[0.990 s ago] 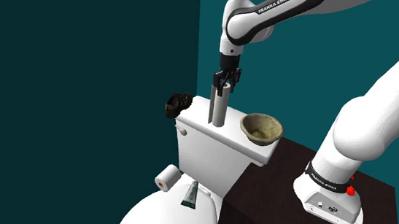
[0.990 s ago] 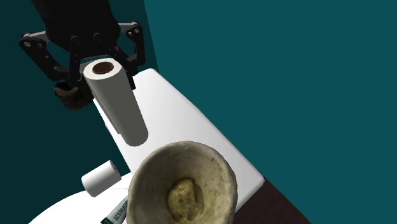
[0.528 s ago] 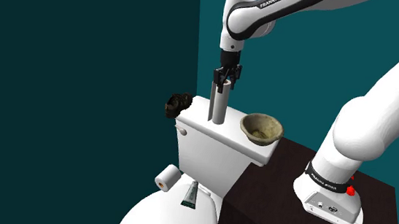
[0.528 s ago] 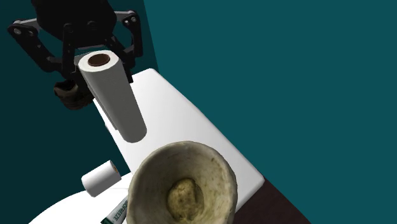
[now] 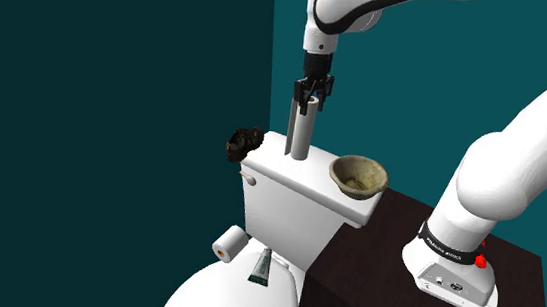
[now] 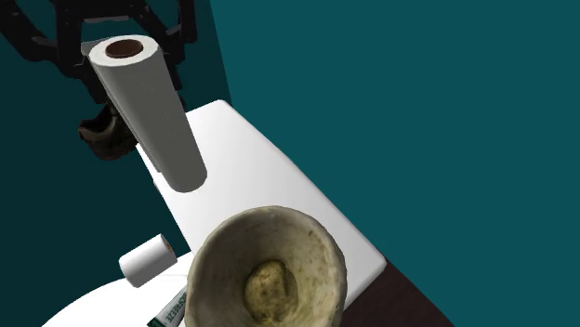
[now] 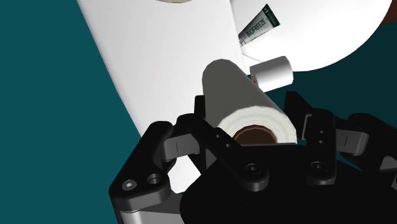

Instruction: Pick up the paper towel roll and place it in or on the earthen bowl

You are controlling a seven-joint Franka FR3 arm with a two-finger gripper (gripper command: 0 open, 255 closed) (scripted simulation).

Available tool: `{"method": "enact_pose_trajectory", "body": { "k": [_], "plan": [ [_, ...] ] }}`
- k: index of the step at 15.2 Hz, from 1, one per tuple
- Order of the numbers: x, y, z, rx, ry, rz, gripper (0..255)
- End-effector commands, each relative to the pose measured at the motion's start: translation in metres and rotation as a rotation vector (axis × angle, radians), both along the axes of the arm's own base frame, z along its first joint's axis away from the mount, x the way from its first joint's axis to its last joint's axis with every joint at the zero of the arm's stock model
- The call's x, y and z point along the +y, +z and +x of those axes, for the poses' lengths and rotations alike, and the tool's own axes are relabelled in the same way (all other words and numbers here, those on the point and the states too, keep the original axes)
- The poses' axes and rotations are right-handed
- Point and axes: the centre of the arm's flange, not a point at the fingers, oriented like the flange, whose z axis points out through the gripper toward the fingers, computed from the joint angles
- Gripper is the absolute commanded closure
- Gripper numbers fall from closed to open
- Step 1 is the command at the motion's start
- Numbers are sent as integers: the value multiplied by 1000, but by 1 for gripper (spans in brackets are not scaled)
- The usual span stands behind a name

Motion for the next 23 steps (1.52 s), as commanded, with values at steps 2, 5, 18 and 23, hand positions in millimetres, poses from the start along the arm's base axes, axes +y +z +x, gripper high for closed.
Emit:
{"method": "enact_pose_trajectory", "body": {
  "k": [2, 5, 18, 23],
  "plan": [
    [1, 16, 0, 0, 0, 0, 255],
    [1, 32, 0, 0, 0, 0, 255],
    [1, 101, 0, 0, 0, 0, 255],
    [-4, 124, -24, 0, 0, 0, 255]
  ]
}}
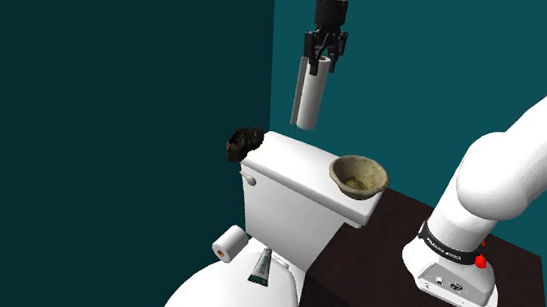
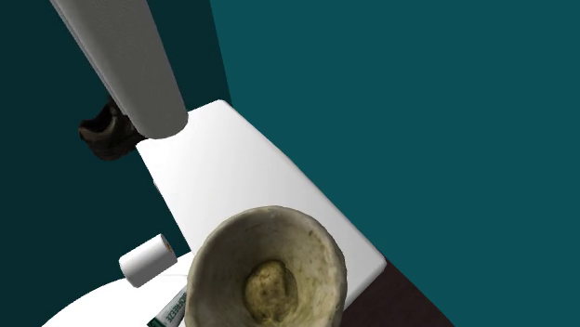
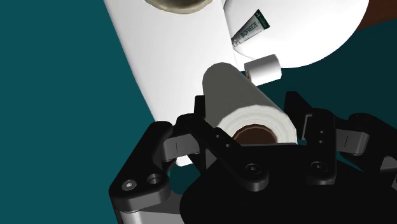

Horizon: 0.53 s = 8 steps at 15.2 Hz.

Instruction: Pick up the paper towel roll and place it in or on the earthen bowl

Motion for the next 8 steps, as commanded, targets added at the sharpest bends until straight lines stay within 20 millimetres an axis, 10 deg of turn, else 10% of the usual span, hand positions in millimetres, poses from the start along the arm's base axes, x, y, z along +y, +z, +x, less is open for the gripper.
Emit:
{"method": "enact_pose_trajectory", "body": {
  "k": [1, 8],
  "plan": [
    [-2, 9, -22, 0, 0, 0, 255],
    [-16, 45, -106, 0, 0, 0, 255]
  ]
}}
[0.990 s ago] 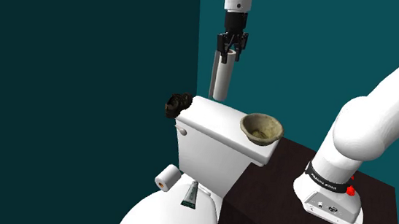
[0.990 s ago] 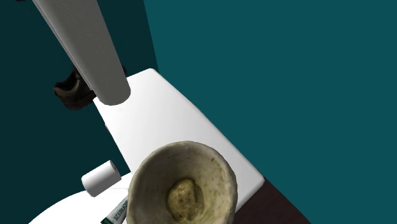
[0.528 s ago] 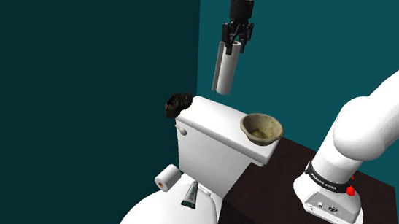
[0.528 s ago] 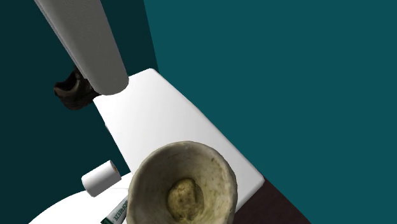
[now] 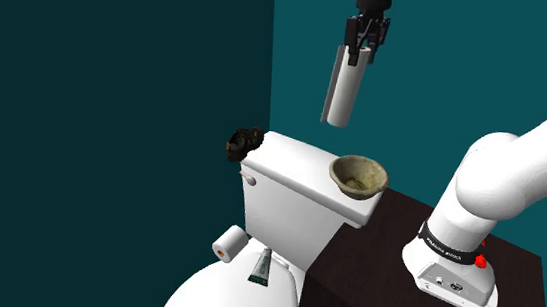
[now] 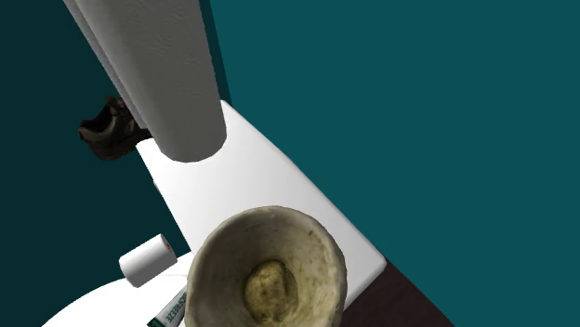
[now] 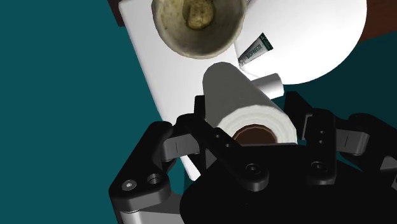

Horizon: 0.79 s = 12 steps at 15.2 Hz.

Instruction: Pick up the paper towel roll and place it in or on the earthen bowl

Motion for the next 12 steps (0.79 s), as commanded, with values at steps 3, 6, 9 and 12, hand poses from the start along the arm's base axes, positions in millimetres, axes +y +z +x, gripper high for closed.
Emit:
{"method": "enact_pose_trajectory", "body": {
  "k": [3, 6, 9, 12],
  "plan": [
    [-7, 19, -47, 1, 1, 0, 255],
    [-13, 34, -82, 1, 1, 0, 255],
    [-13, 18, -82, 1, 1, 0, 255],
    [-13, 2, -82, 1, 1, 0, 255]
  ]
}}
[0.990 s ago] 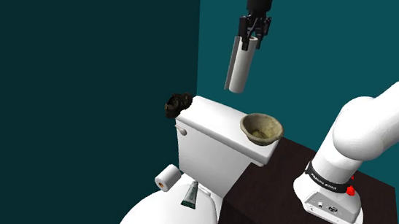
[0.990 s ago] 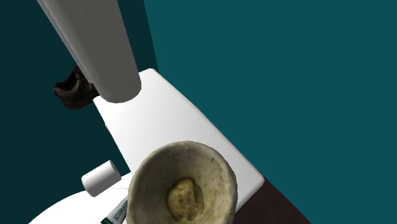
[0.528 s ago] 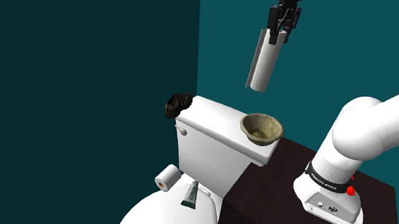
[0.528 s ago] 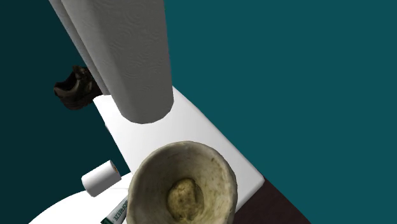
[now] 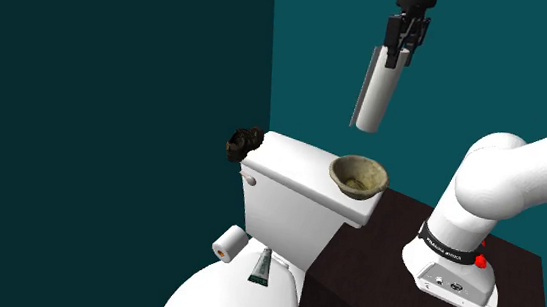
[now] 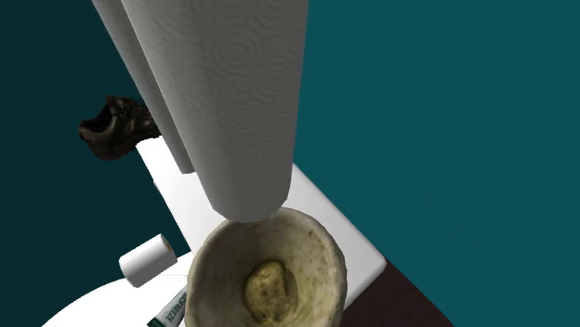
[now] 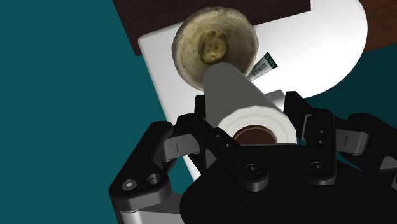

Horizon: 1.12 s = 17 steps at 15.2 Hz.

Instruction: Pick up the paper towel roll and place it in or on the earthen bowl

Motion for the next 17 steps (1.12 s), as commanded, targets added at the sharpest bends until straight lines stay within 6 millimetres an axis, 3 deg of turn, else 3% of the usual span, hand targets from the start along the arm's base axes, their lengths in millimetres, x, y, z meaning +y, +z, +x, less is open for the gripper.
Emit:
{"method": "enact_pose_trajectory", "body": {
  "k": [1, 17],
  "plan": [
    [1, -12, 0, 0, 0, 0, 255],
    [1, -96, 0, 0, 0, 0, 255]
  ]
}}
